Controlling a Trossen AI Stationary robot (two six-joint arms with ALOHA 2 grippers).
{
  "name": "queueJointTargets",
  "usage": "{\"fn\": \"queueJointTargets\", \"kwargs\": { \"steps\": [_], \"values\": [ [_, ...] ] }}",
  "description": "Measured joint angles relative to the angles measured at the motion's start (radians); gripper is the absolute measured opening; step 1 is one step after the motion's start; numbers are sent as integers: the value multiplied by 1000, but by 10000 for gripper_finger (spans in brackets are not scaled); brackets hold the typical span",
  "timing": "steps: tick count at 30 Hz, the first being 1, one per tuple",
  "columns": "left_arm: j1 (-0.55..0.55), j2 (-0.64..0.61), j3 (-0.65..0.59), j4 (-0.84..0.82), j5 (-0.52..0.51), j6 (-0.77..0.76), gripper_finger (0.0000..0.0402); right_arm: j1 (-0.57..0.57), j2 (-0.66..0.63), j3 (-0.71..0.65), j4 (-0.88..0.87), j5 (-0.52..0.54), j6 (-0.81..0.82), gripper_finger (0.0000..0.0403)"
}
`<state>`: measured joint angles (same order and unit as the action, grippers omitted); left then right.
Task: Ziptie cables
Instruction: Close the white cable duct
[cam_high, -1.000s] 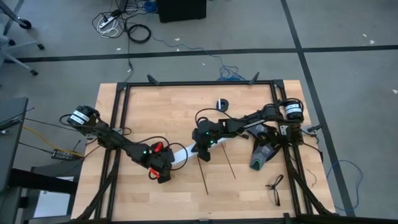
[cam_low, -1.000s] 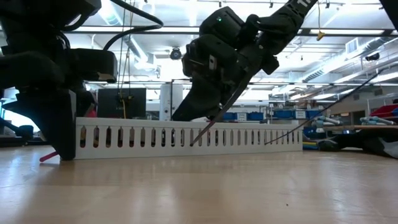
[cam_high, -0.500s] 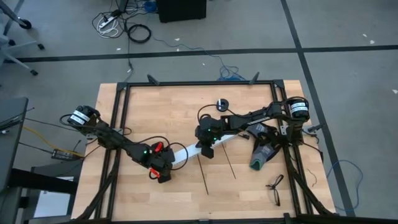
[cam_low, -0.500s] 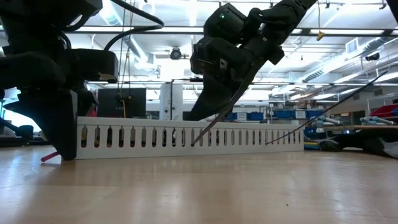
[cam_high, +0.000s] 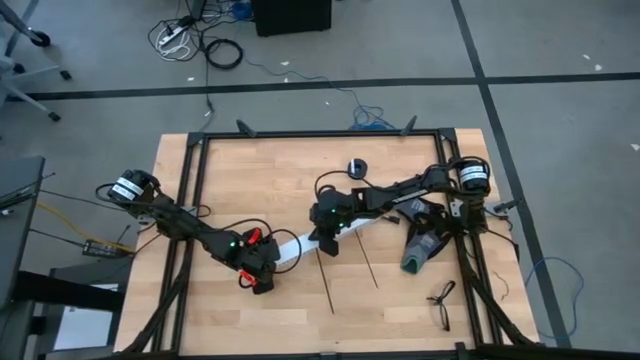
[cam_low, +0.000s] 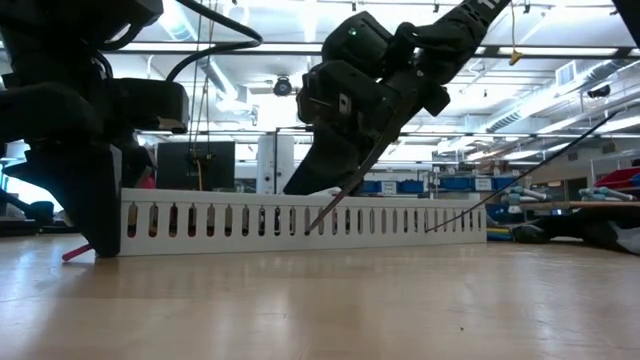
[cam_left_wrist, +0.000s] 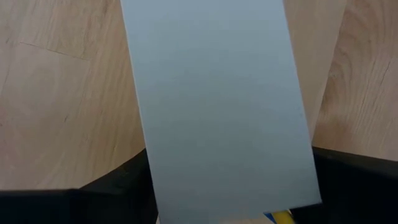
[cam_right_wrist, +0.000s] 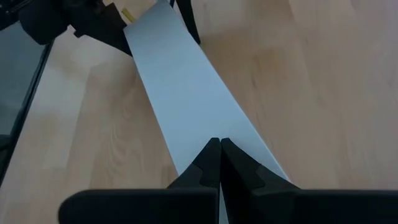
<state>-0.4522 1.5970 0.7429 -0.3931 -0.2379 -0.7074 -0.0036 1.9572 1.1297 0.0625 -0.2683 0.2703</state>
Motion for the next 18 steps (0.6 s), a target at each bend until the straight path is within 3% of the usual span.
{"fn": "queueJointTargets", "kwargs": {
  "steps": [18],
  "values": [
    [1, 0, 0, -2, -1, -1, 250, 1, 2, 2, -38, 4, -13, 0]
  ]
}}
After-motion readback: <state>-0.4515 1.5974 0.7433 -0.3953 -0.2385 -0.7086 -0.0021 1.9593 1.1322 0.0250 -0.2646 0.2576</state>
